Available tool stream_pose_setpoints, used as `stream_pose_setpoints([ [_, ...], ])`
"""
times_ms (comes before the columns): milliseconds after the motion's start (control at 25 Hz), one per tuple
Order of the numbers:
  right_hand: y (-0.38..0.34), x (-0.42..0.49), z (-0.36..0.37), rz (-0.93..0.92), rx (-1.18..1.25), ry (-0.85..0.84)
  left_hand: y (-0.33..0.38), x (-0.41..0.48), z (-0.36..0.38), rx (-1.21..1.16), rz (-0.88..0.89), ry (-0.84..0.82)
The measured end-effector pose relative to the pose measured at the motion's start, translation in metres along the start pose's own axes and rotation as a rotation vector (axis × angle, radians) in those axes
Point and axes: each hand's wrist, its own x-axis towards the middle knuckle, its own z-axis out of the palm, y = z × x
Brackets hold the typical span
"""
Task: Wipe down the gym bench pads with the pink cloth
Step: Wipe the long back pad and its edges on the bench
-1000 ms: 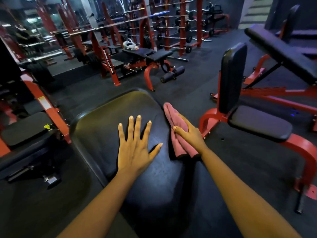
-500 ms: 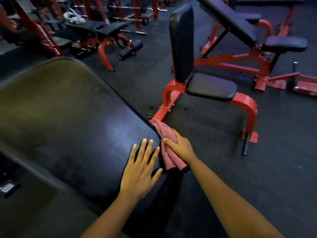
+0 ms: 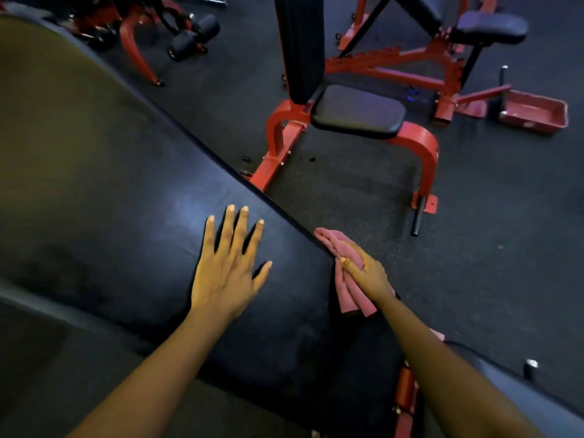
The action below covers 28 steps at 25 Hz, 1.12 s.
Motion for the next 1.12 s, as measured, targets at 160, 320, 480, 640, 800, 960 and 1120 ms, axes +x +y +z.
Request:
stream_pose_setpoints([
  [160,0.054,-0.011,-0.01,0.12,-0.045,0.008,0.062,-0.015,0.002,-0.215,0.098,-0.053],
  [320,0.096,-0.025,-0.012,0.128,0.09,0.055,0.143,-0.026,0.035,-0.238,0.363,-0.15],
  [480,0.145,-0.028,-0.01,0.158,0.223,0.105,0.179,-0.027,0.065,-0.097,0.582,-0.205],
  [640,0.176,-0.055,0.005,0.096,0.408,0.177,0.185,-0.03,0.073,0.026,0.606,-0.226],
  [800,0.191,-0.112,0.047,0.431,0.611,0.416,0.186,-0.029,0.073,0.04,0.606,-0.212],
  [960,0.174,-0.143,0.065,0.645,0.49,0.433,0.186,-0.028,0.075,0.02,0.631,-0.209],
  [1120,0.158,-0.164,0.072,0.689,0.437,0.457,0.185,-0.028,0.07,0.062,0.625,-0.219],
])
